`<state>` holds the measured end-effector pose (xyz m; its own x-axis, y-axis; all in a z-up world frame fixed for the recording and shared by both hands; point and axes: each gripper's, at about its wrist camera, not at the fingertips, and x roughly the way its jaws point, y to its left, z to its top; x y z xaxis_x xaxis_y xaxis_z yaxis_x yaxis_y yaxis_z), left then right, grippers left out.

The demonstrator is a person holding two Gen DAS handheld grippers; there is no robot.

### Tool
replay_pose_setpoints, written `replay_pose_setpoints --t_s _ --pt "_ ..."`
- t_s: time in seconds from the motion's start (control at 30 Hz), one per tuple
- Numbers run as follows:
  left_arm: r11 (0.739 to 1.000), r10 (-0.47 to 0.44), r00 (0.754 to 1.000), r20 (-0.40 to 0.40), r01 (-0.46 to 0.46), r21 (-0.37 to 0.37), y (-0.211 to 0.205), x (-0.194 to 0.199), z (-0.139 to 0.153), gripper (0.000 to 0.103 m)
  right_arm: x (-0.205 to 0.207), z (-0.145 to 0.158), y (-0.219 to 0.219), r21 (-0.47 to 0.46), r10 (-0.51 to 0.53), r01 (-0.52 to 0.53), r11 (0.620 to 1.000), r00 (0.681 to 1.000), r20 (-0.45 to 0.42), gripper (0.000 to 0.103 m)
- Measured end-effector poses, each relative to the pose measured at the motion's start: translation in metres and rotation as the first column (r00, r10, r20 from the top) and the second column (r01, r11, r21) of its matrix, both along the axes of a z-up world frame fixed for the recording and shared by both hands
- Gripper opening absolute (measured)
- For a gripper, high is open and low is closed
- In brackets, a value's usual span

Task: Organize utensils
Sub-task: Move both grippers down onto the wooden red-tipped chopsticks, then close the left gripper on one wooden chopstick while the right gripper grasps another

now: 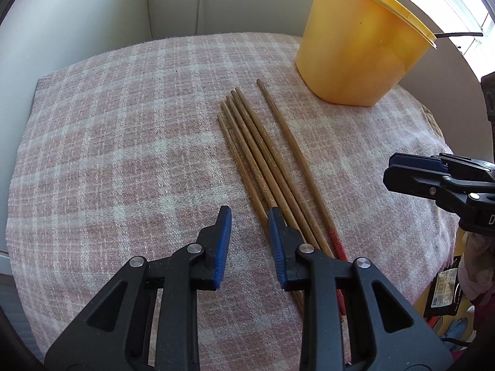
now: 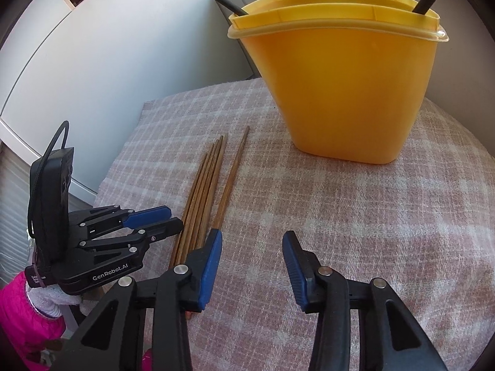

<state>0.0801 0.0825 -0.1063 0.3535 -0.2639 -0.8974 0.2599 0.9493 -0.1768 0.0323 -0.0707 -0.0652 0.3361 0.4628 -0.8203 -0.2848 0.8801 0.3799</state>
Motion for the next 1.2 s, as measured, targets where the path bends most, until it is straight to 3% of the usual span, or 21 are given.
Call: replay_pose_setpoints --t_s 0.33,0.93,1.2 --pt "0.999 0.021 0.998 -0.06 -0.023 -0.033 -0.003 0.039 -0.011 0.009 0.006 -0.001 0.008 0.017 0.013 -0.012 1.0 0.999 -0.041 0.033" --pt "0.996 0.065 0.997 -0.047 -0.068 -0.057 0.04 0.004 -0.002 0.005 0.045 -0.021 0.066 -0.076 0.067 -0.079 0.994 0.987 -0.143 0.018" --pt "0.997 0.066 0.997 -0.04 -0.067 -0.035 0.032 0.023 0.0 0.005 0.055 -0.03 0.065 -0.08 0.035 -0.05 0.996 0.982 -0.188 0.012"
